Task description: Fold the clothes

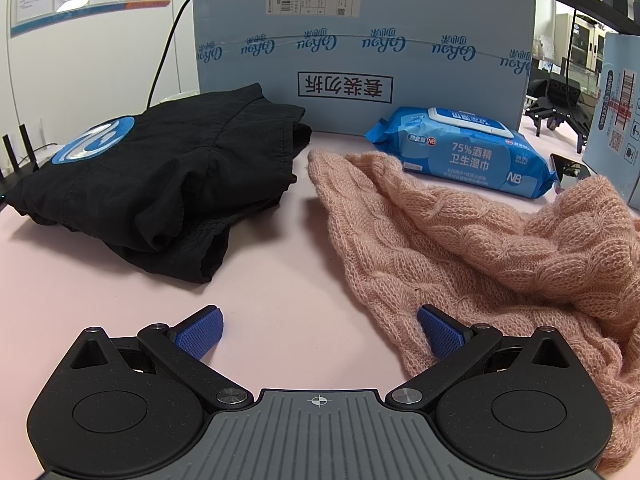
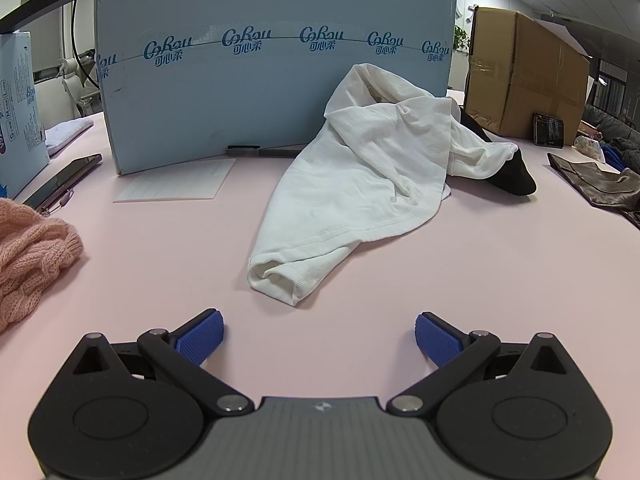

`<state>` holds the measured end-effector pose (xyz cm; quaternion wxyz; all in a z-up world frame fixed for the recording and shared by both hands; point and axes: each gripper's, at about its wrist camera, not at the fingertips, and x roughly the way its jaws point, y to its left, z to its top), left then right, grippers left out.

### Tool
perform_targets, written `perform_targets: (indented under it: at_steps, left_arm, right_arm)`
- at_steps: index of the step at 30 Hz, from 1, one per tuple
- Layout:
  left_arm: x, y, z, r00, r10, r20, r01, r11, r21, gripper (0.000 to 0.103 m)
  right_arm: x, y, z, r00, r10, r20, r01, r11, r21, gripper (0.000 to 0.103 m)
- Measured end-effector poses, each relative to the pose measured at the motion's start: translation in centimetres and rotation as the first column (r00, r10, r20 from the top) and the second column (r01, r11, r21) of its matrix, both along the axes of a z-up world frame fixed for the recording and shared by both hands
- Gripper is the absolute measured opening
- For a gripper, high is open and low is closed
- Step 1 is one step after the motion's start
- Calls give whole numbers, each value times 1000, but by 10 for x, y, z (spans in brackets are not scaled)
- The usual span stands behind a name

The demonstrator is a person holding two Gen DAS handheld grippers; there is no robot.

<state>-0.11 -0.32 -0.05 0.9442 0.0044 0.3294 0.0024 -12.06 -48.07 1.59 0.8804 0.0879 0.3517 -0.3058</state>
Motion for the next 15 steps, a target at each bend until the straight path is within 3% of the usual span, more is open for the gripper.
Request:
perform_targets:
  at_steps: [15]
  left_arm:
    - [1,0,-1,1000,1,-1,-1,1000,3,103]
  right_arm:
    - [0,0,0,1000,0,0,0,1000,0,103]
